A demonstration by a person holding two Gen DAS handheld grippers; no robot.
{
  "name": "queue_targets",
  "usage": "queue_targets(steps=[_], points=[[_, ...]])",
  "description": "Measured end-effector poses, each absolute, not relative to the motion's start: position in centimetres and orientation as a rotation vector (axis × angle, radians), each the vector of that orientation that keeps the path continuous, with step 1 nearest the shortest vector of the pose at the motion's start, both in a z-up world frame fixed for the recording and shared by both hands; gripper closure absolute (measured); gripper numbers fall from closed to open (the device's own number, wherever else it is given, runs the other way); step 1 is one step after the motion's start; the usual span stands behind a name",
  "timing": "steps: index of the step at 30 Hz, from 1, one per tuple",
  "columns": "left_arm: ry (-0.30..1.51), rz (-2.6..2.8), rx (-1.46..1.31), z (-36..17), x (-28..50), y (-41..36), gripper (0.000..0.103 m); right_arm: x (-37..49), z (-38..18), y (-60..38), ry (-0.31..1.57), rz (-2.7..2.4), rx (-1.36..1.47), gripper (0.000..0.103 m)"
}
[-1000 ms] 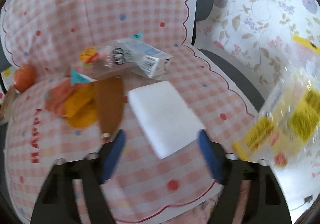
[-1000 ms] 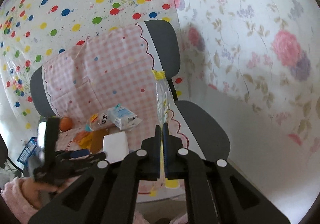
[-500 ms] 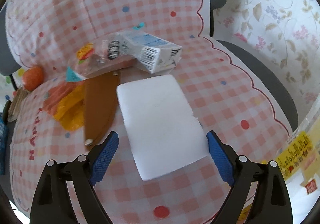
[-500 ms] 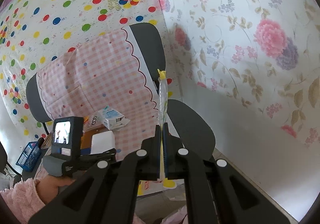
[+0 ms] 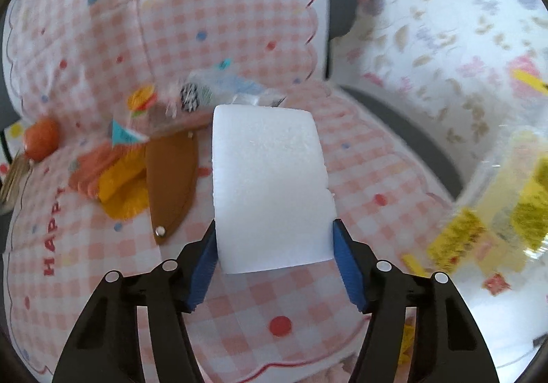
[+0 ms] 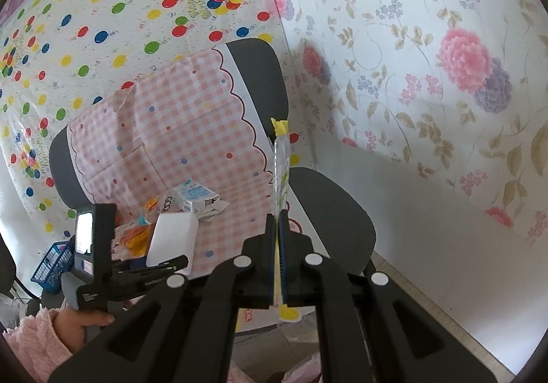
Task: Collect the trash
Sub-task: 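Grasp the white foam block with the left gripper while the right holds the packet, then carry the foam block and packet to the bin and release both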
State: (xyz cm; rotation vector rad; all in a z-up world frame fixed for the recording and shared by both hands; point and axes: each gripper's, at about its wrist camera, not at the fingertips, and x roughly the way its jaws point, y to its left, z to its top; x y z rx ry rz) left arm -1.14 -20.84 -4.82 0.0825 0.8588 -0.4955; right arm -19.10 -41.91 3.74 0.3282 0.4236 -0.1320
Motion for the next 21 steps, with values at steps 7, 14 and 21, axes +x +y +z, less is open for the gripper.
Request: queue_targets(steps=[7,14,21], points=[[0.720,-0.608,0.077,-0.2,-5.5,-19.1,0.039,-20.1,5.0,-40.2,0.399,-0.115,0.302,0.100],[0.670,-0.675,0.077,1.4,-9.5,-17.7,0.039,-22.0,5.7,-38.1,0.404,-0.098,0.277,0.100],[0.693,-0.770,0.083,-0.5,-13.0,-18.2,0.039,-24.5,4.2,-36.0,0.464,-0.147,0.233,0.100]])
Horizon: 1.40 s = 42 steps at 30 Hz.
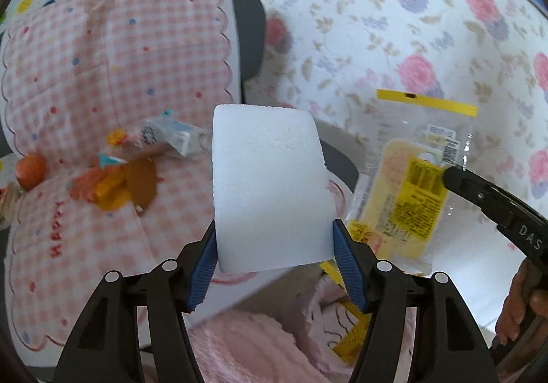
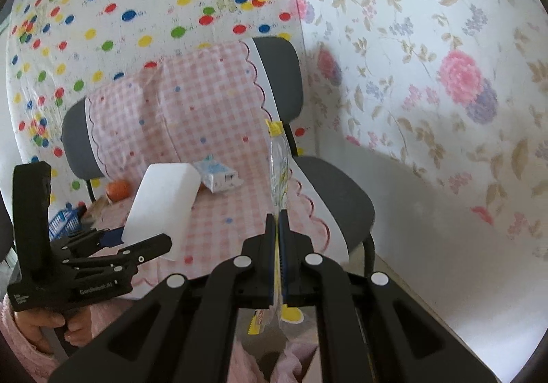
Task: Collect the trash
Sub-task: 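Carry the foam block and packet to the bin and release both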
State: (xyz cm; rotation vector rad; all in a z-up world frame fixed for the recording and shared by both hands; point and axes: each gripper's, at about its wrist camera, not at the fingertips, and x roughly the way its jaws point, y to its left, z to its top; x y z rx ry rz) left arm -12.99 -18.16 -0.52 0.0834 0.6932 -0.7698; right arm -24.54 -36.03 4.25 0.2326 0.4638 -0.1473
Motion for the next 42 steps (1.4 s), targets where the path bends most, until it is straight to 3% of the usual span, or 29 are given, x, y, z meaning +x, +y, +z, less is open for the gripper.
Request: queue_targets(steps=[23,32,34,35,36,37,42], points=[[0.729,-1.082,0.272,-6.3,-21.8,-28.5,0.035,-35.5,-4.3,-39.3,0.578,-0.450,0.275,0.100],[0.728,-1.062,0.297,-6.7,-21.3,-30.4,0.024,-34.9,-5.9,-41.8,0.589,-0.438,0.305,0.099],[0.743,-1.061,0.298,-7.0,-21.0,-30.5,0.024,-34.6,-6.2,-42.2,0.597,-0.435,0.307,0.095],[0.747,-1.057,0.298,-7.1,-20.9,-30.5,0.024,-34.4,-6.5,-42.3,0.602,-0.432,0.309,0.086],[0.750,-1.048,0.296,-7.1,-20.6,-30.3,0.024,-34.2,-6.8,-42.5,0.605,-0.424,0.313,0.071],[0.753,-1.037,0.292,-7.0,-20.4,-30.0,0.024,-34.0,-7.0,-42.6,0.609,-0.422,0.313,0.065],[0.750,-0.960,0.249,-5.9,-18.6,-27.4,0.024,-34.1,-6.0,-42.7,0.592,-0.441,0.302,0.063]])
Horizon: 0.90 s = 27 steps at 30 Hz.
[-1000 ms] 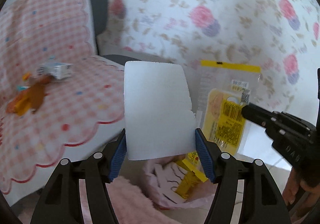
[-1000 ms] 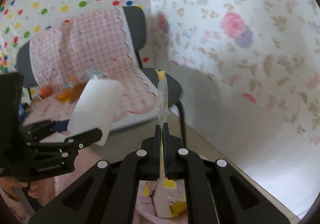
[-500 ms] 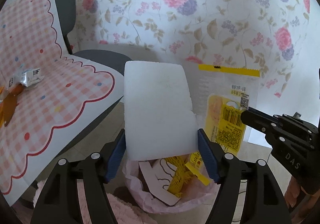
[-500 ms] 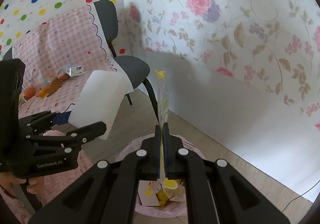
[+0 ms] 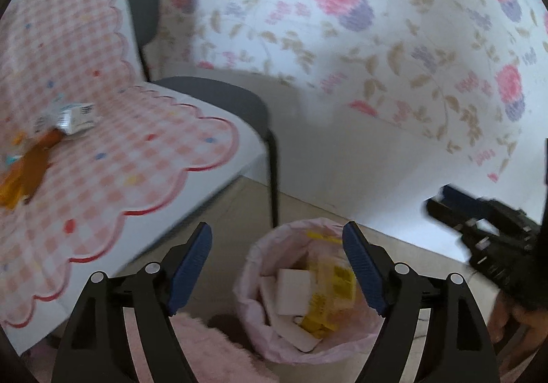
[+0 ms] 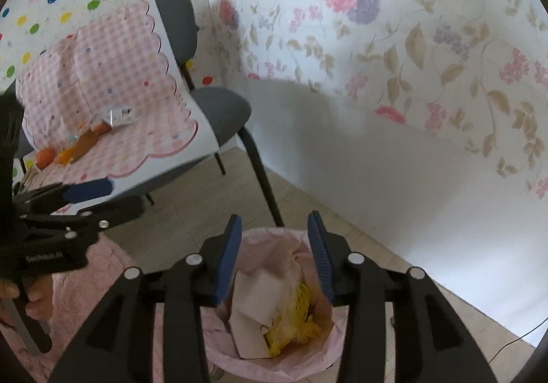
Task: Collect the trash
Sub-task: 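Carry the foam block and packet to the bin and release both, then return to the chair and grasp the mango snack packet with the right gripper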
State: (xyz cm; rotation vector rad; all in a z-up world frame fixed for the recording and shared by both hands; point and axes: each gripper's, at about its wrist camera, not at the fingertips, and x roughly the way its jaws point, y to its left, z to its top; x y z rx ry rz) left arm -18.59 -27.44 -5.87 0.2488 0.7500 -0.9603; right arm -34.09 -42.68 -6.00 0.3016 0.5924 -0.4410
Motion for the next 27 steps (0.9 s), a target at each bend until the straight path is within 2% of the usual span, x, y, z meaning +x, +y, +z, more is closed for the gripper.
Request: queue_targets(steps=[11,27], points=[[0.717,-0.867,0.151,-2.3,-15.8,-20.9,0.024,-32.7,0.8,-41.3,0.469,-0.394,0.254,0.063],[0.749,-0.479,0.073,-1.1,-7.7,-7.9,0.024,-19.0,4.1,-32.2,0.511,-0.079,0.141,0.063]])
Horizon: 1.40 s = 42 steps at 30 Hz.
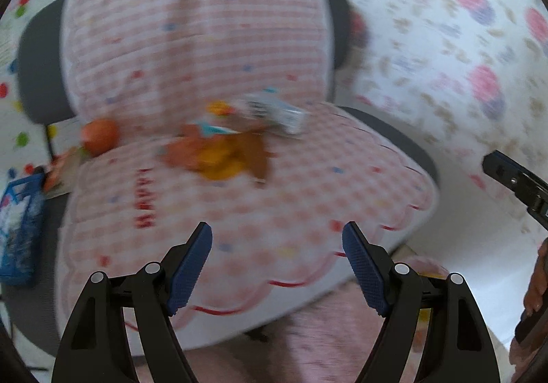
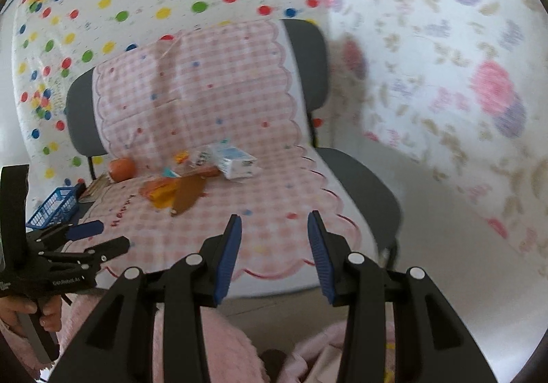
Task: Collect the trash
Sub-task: 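Return to the chair and grasp the mango snack packet with the right gripper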
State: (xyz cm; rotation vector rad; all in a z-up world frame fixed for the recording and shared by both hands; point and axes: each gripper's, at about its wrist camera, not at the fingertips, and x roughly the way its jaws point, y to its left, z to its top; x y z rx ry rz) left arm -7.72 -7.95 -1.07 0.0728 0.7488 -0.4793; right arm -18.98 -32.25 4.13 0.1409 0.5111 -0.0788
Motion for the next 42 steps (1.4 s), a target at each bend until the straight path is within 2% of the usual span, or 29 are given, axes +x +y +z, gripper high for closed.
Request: queue_targets(steps=[7,9,12,18,21,33,40,41,42], points=[[0.725,-0.325,0.041,0.3,-4.3,-2.4,0.021,-13.8,5.0,-29.9,0.529,-0.001,0.133,0.063],[0.714,-0.298,0.046,0.4,-3.6,-1.5,0.016,-12.0,4.7,-29.2,0.541,0.015,0.127,0.058],[0.718,-0.257,0.056,-0.1,-2.0,-0.5,0.016,-9.2,3.6,-28.3,0.591,0.051,0.132,0.056],[0.769,-0.198,0.058,-2.1,2.0,0.1,0.015,-3.1,1.0,-26.1,0.665,0.111,0.179,0.035],[0.791,-0.184,0.061,-2.9,3.9,0.1,0.015,-0.1,-0.1,-25.5,0.701,0.143,0.225,0.032],[0.817,-0.174,0.053,-4.3,8.8,-0.5,0.015,8.1,-4.0,-25.3,0.771,0.186,0.427,0.032],[0.833,-0.181,0.049,-4.6,9.3,-0.6,0.015,10.6,-4.2,-25.4,0.754,0.208,0.558,0.032],[0.835,-0.180,0.048,-4.6,9.3,-0.6,0.015,10.9,-4.0,-25.3,0.744,0.203,0.568,0.041],[0.836,-0.180,0.049,-4.5,9.1,-0.5,0.015,11.0,-3.6,-25.2,0.738,0.191,0.572,0.058]])
